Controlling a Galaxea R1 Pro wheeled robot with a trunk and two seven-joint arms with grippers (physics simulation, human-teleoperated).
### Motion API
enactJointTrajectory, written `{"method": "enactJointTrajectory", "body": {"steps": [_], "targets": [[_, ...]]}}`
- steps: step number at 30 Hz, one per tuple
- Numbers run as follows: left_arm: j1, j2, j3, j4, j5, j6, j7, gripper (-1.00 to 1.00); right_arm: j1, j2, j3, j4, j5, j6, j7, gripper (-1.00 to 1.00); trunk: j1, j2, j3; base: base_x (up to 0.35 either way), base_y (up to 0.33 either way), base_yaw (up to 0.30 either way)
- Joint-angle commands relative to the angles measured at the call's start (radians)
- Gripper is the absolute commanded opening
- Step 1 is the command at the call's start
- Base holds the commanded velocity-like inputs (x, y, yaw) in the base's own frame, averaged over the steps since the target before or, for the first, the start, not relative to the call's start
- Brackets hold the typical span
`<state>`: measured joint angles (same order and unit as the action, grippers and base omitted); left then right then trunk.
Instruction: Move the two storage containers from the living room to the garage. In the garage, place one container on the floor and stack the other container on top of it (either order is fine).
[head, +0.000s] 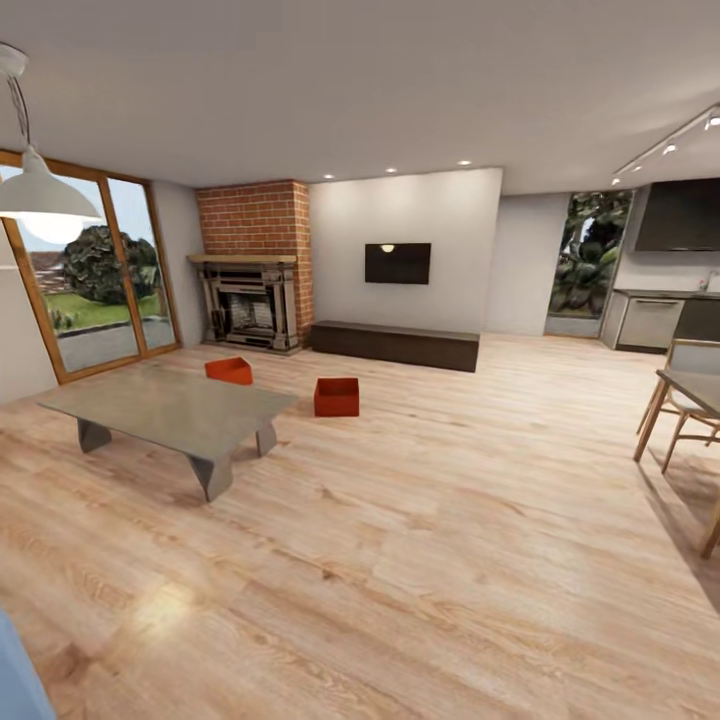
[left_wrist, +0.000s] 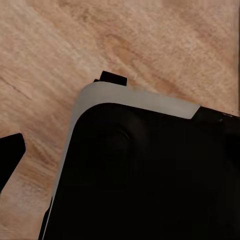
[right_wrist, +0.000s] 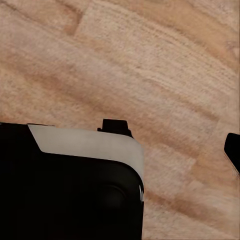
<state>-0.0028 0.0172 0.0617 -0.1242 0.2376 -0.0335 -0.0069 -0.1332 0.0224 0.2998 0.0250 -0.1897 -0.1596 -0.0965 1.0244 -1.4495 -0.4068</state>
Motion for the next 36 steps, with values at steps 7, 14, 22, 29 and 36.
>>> {"method": "enactJointTrajectory", "body": {"steps": [7,14,22,29,36], "targets": [[0.000,0.000,0.006,0.000,0.001,-0.002,-0.001,1.00,-0.001,0.001,0.009,0.003,-0.010,-0.006,-0.002,1.00,0.001,0.000,-0.001,0.324,0.000,0.000],[0.000,0.000,0.006,0.000,0.002,-0.002,-0.001,1.00,-0.001,0.001,0.009,0.003,-0.010,-0.006,-0.002,1.00,0.001,0.000,-0.001,0.324,0.000,0.000],[0.000,0.000,0.006,0.000,0.002,-0.003,-0.001,1.00,-0.001,0.001,0.009,0.003,-0.010,-0.005,-0.002,1.00,0.001,0.000,-0.001,0.324,0.000,0.000],[0.000,0.000,0.006,0.000,0.002,-0.003,-0.001,1.00,-0.002,0.001,0.009,0.003,-0.010,-0.005,-0.002,1.00,0.001,0.000,-0.001,0.324,0.000,0.000],[0.000,0.000,0.006,0.000,0.002,-0.003,-0.001,1.00,-0.001,0.001,0.009,0.003,-0.010,-0.006,-0.002,1.00,0.001,0.000,-0.001,0.324,0.000,0.000]]}}
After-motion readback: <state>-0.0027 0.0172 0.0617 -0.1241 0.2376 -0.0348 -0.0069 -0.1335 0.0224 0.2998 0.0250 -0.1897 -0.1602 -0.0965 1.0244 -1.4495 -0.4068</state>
